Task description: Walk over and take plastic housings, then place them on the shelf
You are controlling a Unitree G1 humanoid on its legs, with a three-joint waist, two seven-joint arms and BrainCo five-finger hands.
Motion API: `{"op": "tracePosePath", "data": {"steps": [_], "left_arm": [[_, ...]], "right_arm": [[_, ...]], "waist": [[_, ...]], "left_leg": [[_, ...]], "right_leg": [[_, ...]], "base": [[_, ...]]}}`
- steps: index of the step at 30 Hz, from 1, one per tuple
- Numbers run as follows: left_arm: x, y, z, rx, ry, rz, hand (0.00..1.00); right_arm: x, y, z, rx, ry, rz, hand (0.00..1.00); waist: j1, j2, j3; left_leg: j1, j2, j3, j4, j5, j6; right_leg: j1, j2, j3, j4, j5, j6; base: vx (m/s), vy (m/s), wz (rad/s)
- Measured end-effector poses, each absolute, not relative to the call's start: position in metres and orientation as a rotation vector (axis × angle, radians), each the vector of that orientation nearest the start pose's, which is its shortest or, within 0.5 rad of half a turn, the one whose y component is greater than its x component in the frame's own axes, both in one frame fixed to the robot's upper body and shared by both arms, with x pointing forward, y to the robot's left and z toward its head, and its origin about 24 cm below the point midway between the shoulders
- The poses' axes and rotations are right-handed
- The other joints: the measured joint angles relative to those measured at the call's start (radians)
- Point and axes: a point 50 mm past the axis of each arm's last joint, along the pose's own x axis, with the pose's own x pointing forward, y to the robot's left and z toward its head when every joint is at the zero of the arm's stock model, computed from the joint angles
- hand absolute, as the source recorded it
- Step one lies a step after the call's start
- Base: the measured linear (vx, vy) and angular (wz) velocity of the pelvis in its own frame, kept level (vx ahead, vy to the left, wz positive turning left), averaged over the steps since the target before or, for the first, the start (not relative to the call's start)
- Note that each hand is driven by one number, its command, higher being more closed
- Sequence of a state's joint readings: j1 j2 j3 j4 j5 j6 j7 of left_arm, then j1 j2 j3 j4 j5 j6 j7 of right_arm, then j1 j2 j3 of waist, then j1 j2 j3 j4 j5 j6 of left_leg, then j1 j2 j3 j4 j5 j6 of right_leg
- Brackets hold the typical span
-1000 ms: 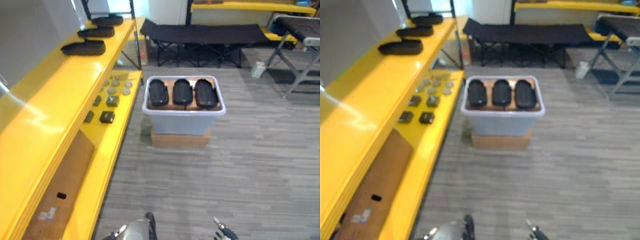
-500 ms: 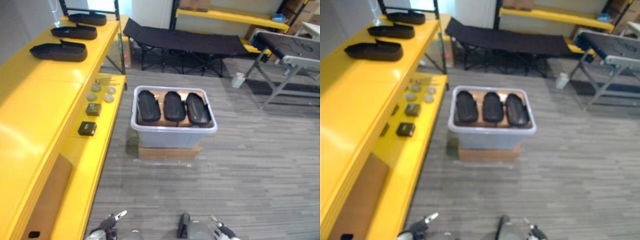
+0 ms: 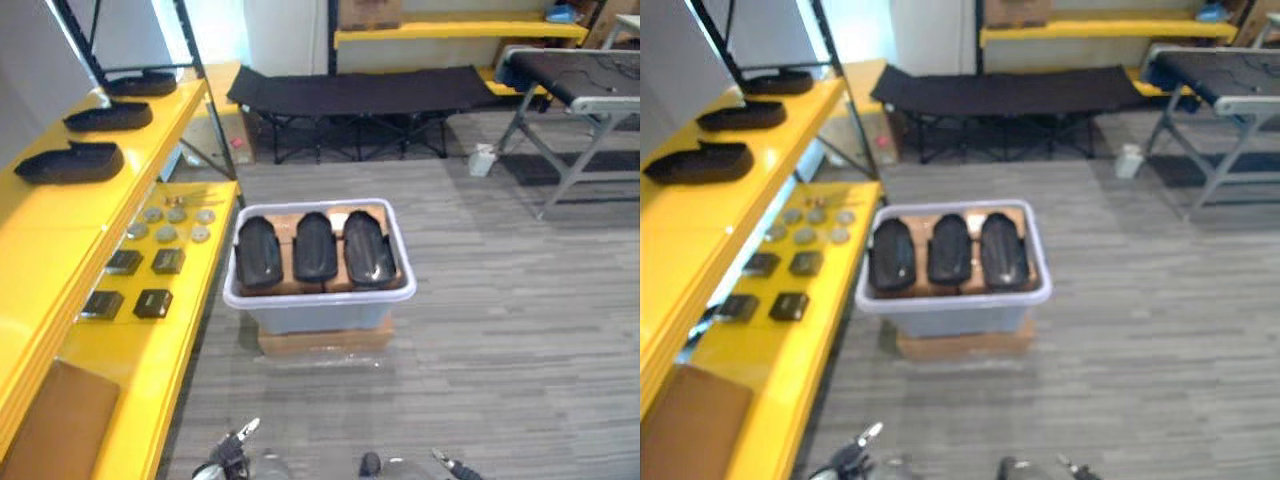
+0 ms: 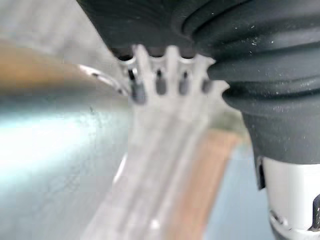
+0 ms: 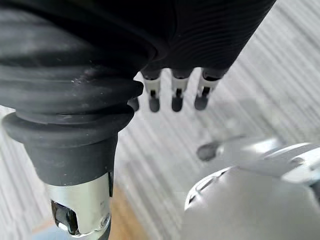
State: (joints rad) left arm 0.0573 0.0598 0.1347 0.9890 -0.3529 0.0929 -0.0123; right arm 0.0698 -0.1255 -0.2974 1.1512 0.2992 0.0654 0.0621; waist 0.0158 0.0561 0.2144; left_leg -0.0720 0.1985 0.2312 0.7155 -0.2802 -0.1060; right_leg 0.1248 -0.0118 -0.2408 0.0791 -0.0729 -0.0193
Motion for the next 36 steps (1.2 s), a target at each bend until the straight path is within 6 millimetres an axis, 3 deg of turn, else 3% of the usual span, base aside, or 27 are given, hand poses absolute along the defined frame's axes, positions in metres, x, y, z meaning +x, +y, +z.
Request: {"op": "tracePosePath", "data": {"steps": [2,3,5,6,10,12,13,14,15,16,19,21,23,24,25,26,27,29,31,33,35,36], "left_arm": [[0.107,0.183,-0.159,-0.369,1.094,0.310,0.00],[0.105,0.184,-0.159,-0.370,1.094,0.316,0.00],[0.105,0.190,-0.159,-0.347,1.089,0.319,0.00],[0.105,0.198,-0.157,-0.314,1.083,0.320,0.00],[0.101,0.207,-0.157,-0.288,1.090,0.334,0.00],[0.099,0.204,-0.159,-0.288,1.104,0.331,0.00],[0.099,0.202,-0.159,-0.284,1.108,0.330,0.00],[0.099,0.203,-0.159,-0.261,1.112,0.323,0.00],[0.099,0.205,-0.158,-0.241,1.114,0.318,0.00],[0.099,0.210,-0.158,-0.206,1.119,0.309,0.00],[0.108,0.213,-0.155,-0.176,1.099,0.304,0.00],[0.112,0.209,-0.155,-0.162,1.097,0.276,0.00],[0.112,0.210,-0.155,-0.152,1.101,0.272,0.00],[0.111,0.217,-0.154,-0.139,1.103,0.285,0.00],[0.110,0.217,-0.154,-0.137,1.106,0.285,0.00],[0.109,0.210,-0.156,-0.155,1.113,0.276,0.00],[0.106,0.206,-0.158,-0.160,1.127,0.273,0.00],[0.103,0.204,-0.160,-0.155,1.151,0.265,0.00],[0.102,0.204,-0.160,-0.121,1.160,0.245,0.00],[0.104,0.206,-0.159,-0.113,1.156,0.245,0.00],[0.106,0.212,-0.158,-0.073,1.157,0.237,0.00],[0.106,0.215,-0.157,-0.066,1.159,0.239,0.00]], "right_arm": [[0.071,-0.224,-0.166,0.378,1.167,-0.468,0.00],[0.073,-0.227,-0.165,0.372,1.154,-0.476,0.00],[0.076,-0.223,-0.165,0.379,1.146,-0.465,0.00],[0.080,-0.218,-0.165,0.390,1.135,-0.453,0.00],[0.087,-0.214,-0.164,0.390,1.117,-0.432,0.00],[0.089,-0.216,-0.162,0.384,1.099,-0.432,0.00],[0.093,-0.215,-0.162,0.384,1.086,-0.423,0.00],[0.097,-0.212,-0.161,0.394,1.066,-0.400,0.00],[0.100,-0.210,-0.160,0.393,1.044,-0.386,0.00],[0.103,-0.206,-0.159,0.366,1.026,-0.335,0.00],[0.104,-0.204,-0.156,0.310,0.975,-0.254,0.00],[0.108,-0.203,-0.153,0.266,0.930,-0.199,0.00],[0.111,-0.199,-0.152,0.232,0.917,-0.143,0.00],[0.110,-0.191,-0.153,0.192,0.923,-0.062,0.00],[0.112,-0.192,-0.152,0.169,0.922,-0.039,0.00],[0.116,-0.192,-0.150,0.106,0.908,0.039,0.00],[0.120,-0.192,-0.147,0.051,0.890,0.108,0.00],[0.127,-0.186,-0.144,-0.035,0.855,0.206,0.00],[0.139,-0.175,-0.133,-0.176,0.754,0.369,0.00],[0.154,-0.149,-0.114,-0.277,0.587,0.550,0.00],[0.169,-0.095,-0.079,-0.369,0.315,0.834,0.00],[0.170,-0.081,-0.070,-0.367,0.255,0.887,0.00]], "waist": [[0.001,0.003,0.003],[0.014,0.007,0.008],[0.034,-0.004,0.002],[0.035,-0.032,0.007],[0.045,-0.047,0.018],[0.050,-0.040,0.014],[0.051,-0.021,0.014],[0.048,-0.025,0.025],[0.043,-0.035,0.033],[0.024,-0.050,0.038],[0.022,-0.064,0.035],[0.011,-0.065,0.035],[0.000,-0.080,0.026],[0.002,-0.123,0.014],[0.011,-0.116,0.012],[0.024,-0.077,0.007],[0.022,-0.063,0.001],[0.012,-0.050,-0.007],[0.011,-0.055,-0.008],[0.011,-0.066,-0.013],[0.014,-0.101,-0.015],[0.016,-0.113,-0.020]], "left_leg": [[-0.016,-0.076,0.022,-0.196,0.010,-0.001],[0.000,-0.107,0.068,-0.369,0.085,0.090],[0.022,-0.138,0.096,-0.436,0.114,0.096],[0.015,-0.154,0.105,-0.439,0.114,0.101],[0.042,-0.178,0.112,-0.444,0.092,0.133],[0.064,-0.169,0.107,-0.464,0.059,0.153],[0.094,-0.159,0.105,-0.486,0.056,0.155],[0.143,-0.157,0.101,-0.508,0.061,0.160],[0.162,-0.161,0.091,-0.514,0.061,0.160],[0.182,-0.163,0.060,-0.520,0.061,0.160],[0.209,-0.150,-0.023,-0.547,0.061,0.150],[0.203,-0.150,-0.102,-0.564,0.072,0.130],[0.189,-0.164,-0.147,-0.571,0.076,0.112],[0.191,-0.190,-0.175,-0.587,0.078,0.094],[0.192,-0.182,-0.175,-0.588,0.077,0.084],[0.191,-0.152,-0.170,-0.593,0.077,0.066],[0.192,-0.136,-0.169,-0.608,0.083,0.054],[0.197,-0.118,-0.170,-0.612,0.084,0.043],[0.217,-0.109,-0.170,-0.620,0.086,0.038],[0.211,-0.104,-0.170,-0.621,0.086,0.037],[0.202,-0.108,-0.169,-0.622,0.086,0.037],[0.195,-0.111,-0.170,-0.620,0.086,0.037]], "right_leg": [[0.014,-0.018,0.007,-0.005,-0.011,0.014],[0.017,-0.022,0.022,-0.004,-0.022,0.035],[0.016,-0.044,0.024,-0.020,-0.016,0.044],[0.024,-0.055,0.021,-0.062,0.013,0.077],[0.080,-0.071,0.000,-0.107,0.025,0.089],[0.051,-0.070,-0.006,-0.004,-0.006,0.131],[-0.027,-0.086,-0.006,0.200,-0.051,0.172],[-0.116,-0.120,-0.014,0.425,-0.071,0.196],[-0.137,-0.143,-0.034,0.502,-0.089,0.194],[-0.148,-0.176,-0.086,0.558,-0.127,0.164],[-0.155,-0.182,-0.098,0.447,-0.143,0.150],[-0.164,-0.171,-0.023,0.285,-0.132,0.152],[-0.160,-0.161,0.037,0.190,-0.043,0.147],[-0.149,-0.175,0.047,0.151,0.046,0.140],[-0.136,-0.171,0.048,0.128,0.036,0.142],[-0.120,-0.137,0.041,0.074,0.044,0.132],[-0.108,-0.118,0.030,0.038,0.049,0.124],[-0.080,-0.099,0.017,0.009,0.055,0.115],[-0.051,-0.086,0.007,-0.010,0.056,0.114],[-0.052,-0.083,0.004,-0.021,0.060,0.108],[-0.052,-0.084,0.004,-0.048,0.077,0.109],[-0.052,-0.085,0.003,-0.057,0.082,0.110]], "base": [[0.18,0.119,-0.21],[0.27,0.168,-0.28],[0.25,0.106,-0.19],[0.25,0.067,0.00],[0.24,0.065,0.13],[0.17,0.056,0.06],[0.13,0.091,0.03],[0.15,0.095,0.14],[0.15,0.031,0.48],[0.12,-0.029,0.78],[0.14,-0.068,0.86],[0.18,-0.157,1.09],[0.14,-0.209,0.85],[0.17,-0.280,0.54],[0.27,-0.349,0.27],[0.21,-0.245,-0.07],[0.21,-0.204,-0.06],[0.11,-0.106,0.08],[0.08,-0.071,0.09],[0.01,-0.014,0.02],[-0.01,0.005,-0.03],[-0.01,0.032,0.02]]}}
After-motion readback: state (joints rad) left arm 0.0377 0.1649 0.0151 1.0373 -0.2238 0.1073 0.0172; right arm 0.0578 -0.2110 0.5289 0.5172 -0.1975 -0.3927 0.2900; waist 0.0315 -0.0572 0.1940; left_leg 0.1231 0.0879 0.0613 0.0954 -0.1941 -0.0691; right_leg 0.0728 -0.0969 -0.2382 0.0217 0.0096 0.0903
